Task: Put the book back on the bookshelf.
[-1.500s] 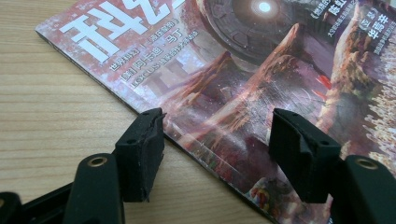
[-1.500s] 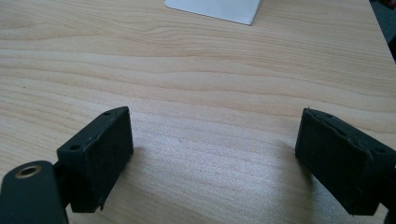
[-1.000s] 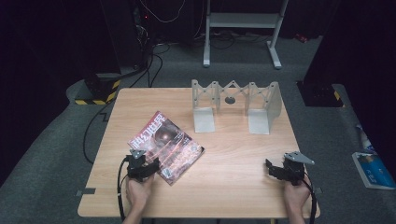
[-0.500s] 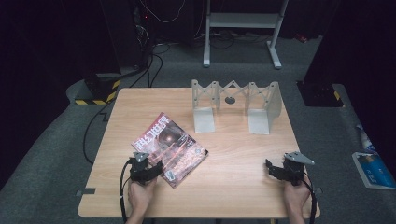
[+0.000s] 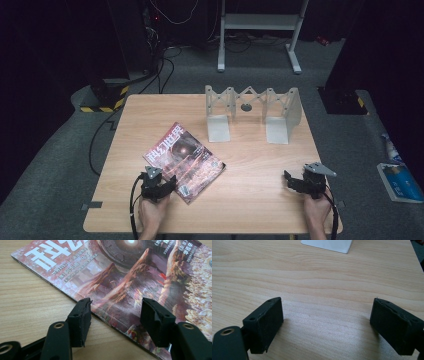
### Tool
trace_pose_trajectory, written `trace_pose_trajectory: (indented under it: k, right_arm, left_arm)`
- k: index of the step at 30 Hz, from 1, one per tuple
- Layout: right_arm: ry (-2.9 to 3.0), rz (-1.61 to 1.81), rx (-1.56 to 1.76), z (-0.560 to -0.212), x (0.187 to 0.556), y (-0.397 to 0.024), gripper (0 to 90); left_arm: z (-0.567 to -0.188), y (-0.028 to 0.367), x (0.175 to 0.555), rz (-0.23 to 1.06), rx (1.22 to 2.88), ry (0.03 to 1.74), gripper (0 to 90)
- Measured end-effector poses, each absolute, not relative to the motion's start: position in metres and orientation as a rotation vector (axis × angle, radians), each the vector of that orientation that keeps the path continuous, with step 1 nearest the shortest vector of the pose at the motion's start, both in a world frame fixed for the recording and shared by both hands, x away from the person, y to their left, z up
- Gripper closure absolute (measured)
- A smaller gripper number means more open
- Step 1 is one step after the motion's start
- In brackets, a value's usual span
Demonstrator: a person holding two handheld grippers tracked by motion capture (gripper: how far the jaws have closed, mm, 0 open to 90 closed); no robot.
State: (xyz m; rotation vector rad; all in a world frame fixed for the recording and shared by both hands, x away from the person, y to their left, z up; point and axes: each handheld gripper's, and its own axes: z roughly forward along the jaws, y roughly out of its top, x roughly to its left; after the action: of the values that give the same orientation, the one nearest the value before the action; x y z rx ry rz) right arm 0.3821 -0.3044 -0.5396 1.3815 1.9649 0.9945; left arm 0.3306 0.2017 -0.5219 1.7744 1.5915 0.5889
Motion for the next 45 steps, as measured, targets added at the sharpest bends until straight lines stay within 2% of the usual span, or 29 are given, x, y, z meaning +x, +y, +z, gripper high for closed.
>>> trace_pose_trajectory:
  k: [16,24,26,27,28,29,30,31,33,39,40,45]
  right_arm:
    - [2.019,1.002,1.327,-0.538,0.381,-0.297,11.1]
    - [2.023,0.98,1.275,-0.537,0.372,-0.289,15.9]
    - [2.039,0.983,1.298,-0.535,0.373,-0.289,18.5]
    - [2.055,0.981,1.32,-0.533,0.373,-0.288,23.7]
    - [2.055,0.981,1.32,-0.533,0.373,-0.288,23.7]
    - [2.063,0.969,1.327,-0.531,0.373,-0.286,30.2]
    - [2.063,0.969,1.327,-0.531,0.373,-0.286,30.2]
    - [2.073,0.949,1.333,-0.529,0.375,-0.28,36.0]
    - [2.077,0.943,1.335,-0.528,0.375,-0.278,37.8]
    - [2.144,0.934,1.3,-0.522,0.386,-0.247,52.6]
    - [2.144,0.934,1.3,-0.522,0.386,-0.247,52.6]
    - [2.204,1.061,1.255,-0.519,0.395,-0.218,64.9]
  left_arm:
    - [-0.523,0.195,0.318,0.577,1.782,1.548,43.6]
    - [-0.525,0.192,0.309,0.565,1.787,1.516,45.3]
    - [-0.525,0.192,0.307,0.565,1.786,1.51,46.1]
    - [-0.525,0.191,0.307,0.561,1.78,1.512,46.5]
    - [-0.525,0.191,0.306,0.563,1.779,1.51,46.5]
    - [-0.526,0.192,0.306,0.566,1.782,1.505,46.7]
    - [-0.526,0.192,0.305,0.569,1.781,1.502,46.7]
    - [-0.527,0.192,0.305,0.575,1.771,1.501,46.9]
    - [-0.527,0.192,0.304,0.578,1.768,1.499,46.9]
    - [-0.529,0.191,0.301,0.572,1.754,1.487,47.3]
    - [-0.529,0.191,0.3,0.574,1.751,1.484,47.3]
    - [-0.529,0.19,0.3,0.569,1.749,1.483,47.2]
